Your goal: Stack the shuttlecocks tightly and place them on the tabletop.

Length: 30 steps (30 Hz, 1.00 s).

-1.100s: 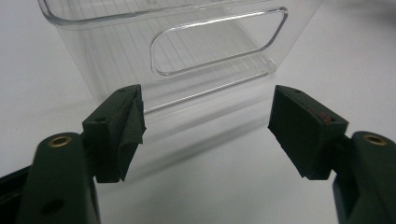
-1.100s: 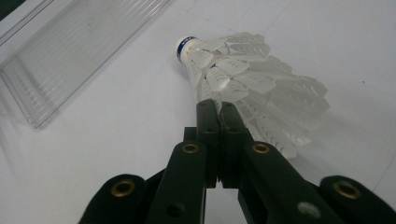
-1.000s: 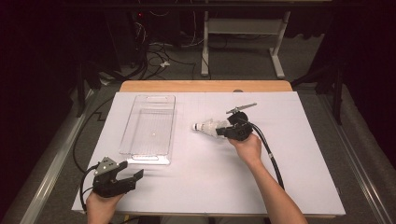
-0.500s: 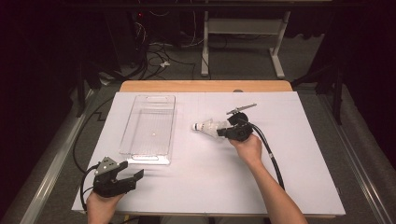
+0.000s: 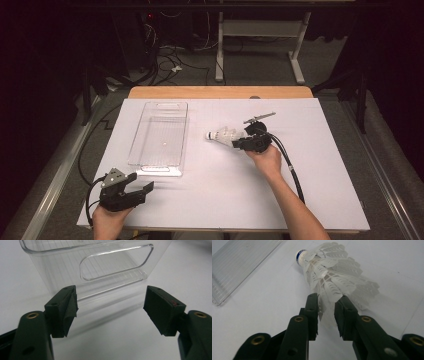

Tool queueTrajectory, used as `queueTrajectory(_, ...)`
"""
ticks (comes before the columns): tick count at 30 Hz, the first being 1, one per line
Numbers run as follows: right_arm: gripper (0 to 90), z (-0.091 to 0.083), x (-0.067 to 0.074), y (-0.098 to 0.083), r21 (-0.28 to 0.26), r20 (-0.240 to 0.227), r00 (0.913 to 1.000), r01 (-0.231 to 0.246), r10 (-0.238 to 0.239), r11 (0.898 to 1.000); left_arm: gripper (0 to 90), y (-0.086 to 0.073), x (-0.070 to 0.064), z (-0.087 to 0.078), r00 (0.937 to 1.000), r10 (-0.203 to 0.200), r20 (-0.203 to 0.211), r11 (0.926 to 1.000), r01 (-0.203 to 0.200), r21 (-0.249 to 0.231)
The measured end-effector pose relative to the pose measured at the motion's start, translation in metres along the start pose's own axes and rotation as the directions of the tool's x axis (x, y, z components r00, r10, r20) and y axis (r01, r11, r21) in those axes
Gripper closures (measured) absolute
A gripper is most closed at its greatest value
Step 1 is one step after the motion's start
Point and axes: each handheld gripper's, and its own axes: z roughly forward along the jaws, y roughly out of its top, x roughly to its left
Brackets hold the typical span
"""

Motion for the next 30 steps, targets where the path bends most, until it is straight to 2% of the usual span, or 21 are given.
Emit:
queueTrajectory(3,67.2,-0.002,0.000,-0.002,-0.011,0.007,1.0000,-0.002,0.002,1.000,28.2,0.000,0.000,0.000,1.0000,0.001,-0.002,1.0000,-0.001,-0.001)
queueTrajectory(11,57.3,-0.004,0.006,-0.003,0.003,0.013,0.9997,0.020,-0.020,1.000,28.2,0.000,-0.001,0.001,1.0000,-0.004,0.006,1.0000,0.004,-0.003)
queueTrajectory(16,51.7,-0.003,0.010,-0.004,-0.005,0.043,0.9981,0.045,-0.044,0.999,28.3,-0.001,0.000,-0.002,0.9999,-0.005,0.011,0.9999,0.005,-0.014)
queueTrajectory(22,47.2,-0.002,0.016,-0.004,-0.006,0.058,0.9971,0.051,-0.050,0.999,28.5,-0.001,0.000,-0.003,0.9999,-0.004,0.014,0.9998,0.004,-0.017)
queueTrajectory(26,46.8,-0.001,0.021,-0.004,0.001,0.071,0.9933,0.092,-0.091,0.996,28.5,-0.001,-0.001,-0.002,0.9999,-0.002,0.014,0.9998,0.003,-0.018)
queueTrajectory(30,44.2,0.002,0.022,-0.004,-0.011,0.079,0.9918,0.102,-0.101,0.995,28.5,-0.001,-0.001,-0.002,0.9999,-0.002,0.013,0.9999,0.002,-0.016)
